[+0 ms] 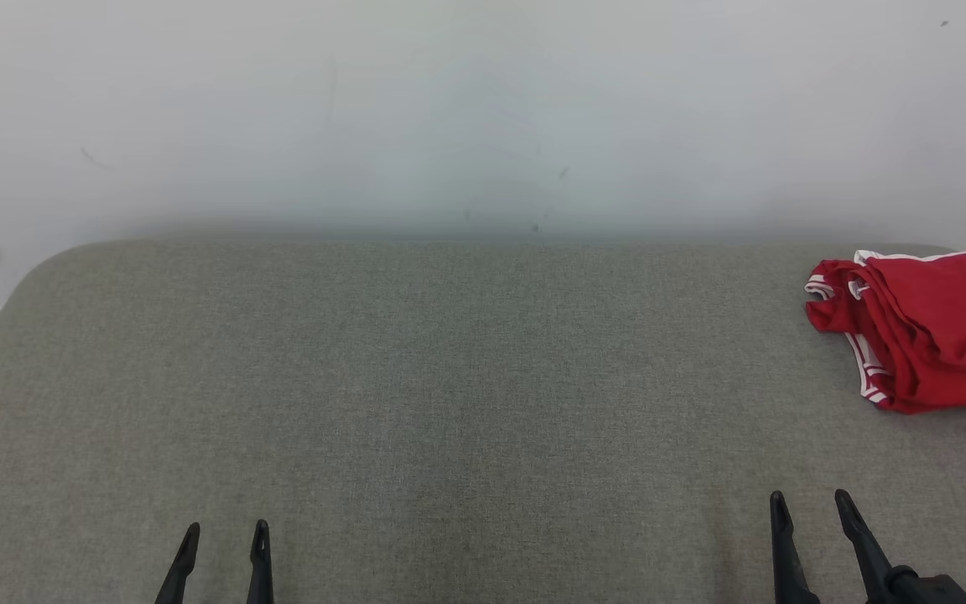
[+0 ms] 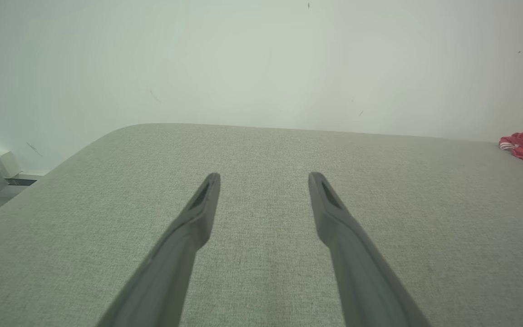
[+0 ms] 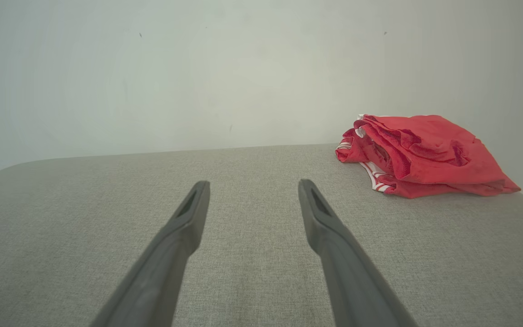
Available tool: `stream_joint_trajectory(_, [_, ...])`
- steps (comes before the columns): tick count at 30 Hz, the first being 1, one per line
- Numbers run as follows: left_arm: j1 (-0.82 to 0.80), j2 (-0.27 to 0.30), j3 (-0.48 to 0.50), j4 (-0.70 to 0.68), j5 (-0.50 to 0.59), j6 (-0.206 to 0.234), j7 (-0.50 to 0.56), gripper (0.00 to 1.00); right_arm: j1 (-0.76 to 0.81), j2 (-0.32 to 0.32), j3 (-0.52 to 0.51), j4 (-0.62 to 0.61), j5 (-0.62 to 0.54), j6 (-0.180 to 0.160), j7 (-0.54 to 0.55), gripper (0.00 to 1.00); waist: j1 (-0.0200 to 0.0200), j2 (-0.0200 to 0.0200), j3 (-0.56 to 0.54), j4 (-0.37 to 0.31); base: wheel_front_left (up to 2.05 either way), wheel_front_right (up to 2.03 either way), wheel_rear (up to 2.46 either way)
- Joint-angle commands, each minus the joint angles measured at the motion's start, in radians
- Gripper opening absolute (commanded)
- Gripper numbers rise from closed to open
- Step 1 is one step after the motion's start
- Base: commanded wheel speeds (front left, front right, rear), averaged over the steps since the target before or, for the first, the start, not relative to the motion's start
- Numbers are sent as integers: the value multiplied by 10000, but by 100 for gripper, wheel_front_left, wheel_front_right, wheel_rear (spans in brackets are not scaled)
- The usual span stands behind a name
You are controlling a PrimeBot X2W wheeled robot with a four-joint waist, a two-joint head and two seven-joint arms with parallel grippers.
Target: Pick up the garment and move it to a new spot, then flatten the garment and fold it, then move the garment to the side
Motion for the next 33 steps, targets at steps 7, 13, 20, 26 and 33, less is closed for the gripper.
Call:
stream_joint_trajectory(7, [7,-20,41,72,-81,-1,-26,100,10,27,3,52,40,-19,-9,100,0,-1,-42,21,0,0,0])
stream_joint_trajectory(13, [31,-20,-11,127,87,-26,-26,100,7,28,41,63,45,-19,-9,100,0,-1,-56,14,0,0,0])
stream_joint_trajectory(20, [143,-17,-26,507,-58,-8,29,0,87,15,22,479,92,0,74,0,0,-1,-55,11,0,0,0])
stream_joint_trajectory(26, [1,-16,-38,597,-1156,-13,267,0,-32,17,-130,569,1177,-1,444,0,0,-1,-35,-20,0,0,0])
stream_joint_trajectory(33, [-183,-15,-86,566,-2529,-20,525,0,-166,16,-261,508,2549,-2,825,0,0,-1,-8,-60,0,0,0])
